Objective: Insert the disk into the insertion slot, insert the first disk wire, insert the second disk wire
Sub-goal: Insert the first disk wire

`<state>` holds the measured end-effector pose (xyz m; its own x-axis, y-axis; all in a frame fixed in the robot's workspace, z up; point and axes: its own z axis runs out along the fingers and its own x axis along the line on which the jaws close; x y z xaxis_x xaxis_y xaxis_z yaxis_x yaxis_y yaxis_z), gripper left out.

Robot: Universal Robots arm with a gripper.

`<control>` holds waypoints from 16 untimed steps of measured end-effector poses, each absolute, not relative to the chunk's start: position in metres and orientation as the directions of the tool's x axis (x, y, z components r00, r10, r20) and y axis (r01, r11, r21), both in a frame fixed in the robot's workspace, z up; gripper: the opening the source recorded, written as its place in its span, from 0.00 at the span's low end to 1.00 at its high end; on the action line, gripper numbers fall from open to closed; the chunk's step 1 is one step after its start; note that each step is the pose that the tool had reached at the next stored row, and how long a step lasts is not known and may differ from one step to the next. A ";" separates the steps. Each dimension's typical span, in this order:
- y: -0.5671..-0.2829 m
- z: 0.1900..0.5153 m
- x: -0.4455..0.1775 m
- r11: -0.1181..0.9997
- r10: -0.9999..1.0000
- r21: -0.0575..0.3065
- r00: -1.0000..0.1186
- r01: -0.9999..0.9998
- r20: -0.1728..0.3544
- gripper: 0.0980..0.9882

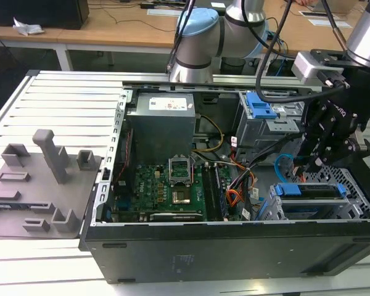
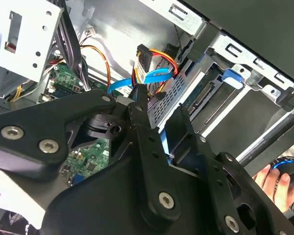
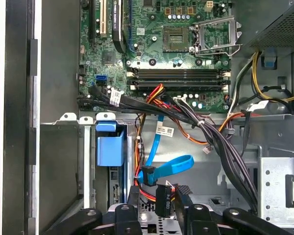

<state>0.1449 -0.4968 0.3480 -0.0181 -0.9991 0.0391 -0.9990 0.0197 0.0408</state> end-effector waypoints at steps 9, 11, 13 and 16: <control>-0.497 0.347 0.145 0.020 -0.999 0.041 -0.018 -0.999 0.039 0.10; -0.497 0.347 0.145 0.020 -0.999 0.041 -0.018 -0.999 0.039 0.10; -0.497 0.347 0.145 0.020 -0.999 0.041 -0.018 -0.999 0.039 0.10; -0.497 0.347 0.145 0.020 -0.999 0.041 -0.018 -0.999 0.039 0.10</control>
<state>0.1449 -0.4968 0.3468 -0.0181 -0.9991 0.0390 -0.9990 0.0197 0.0408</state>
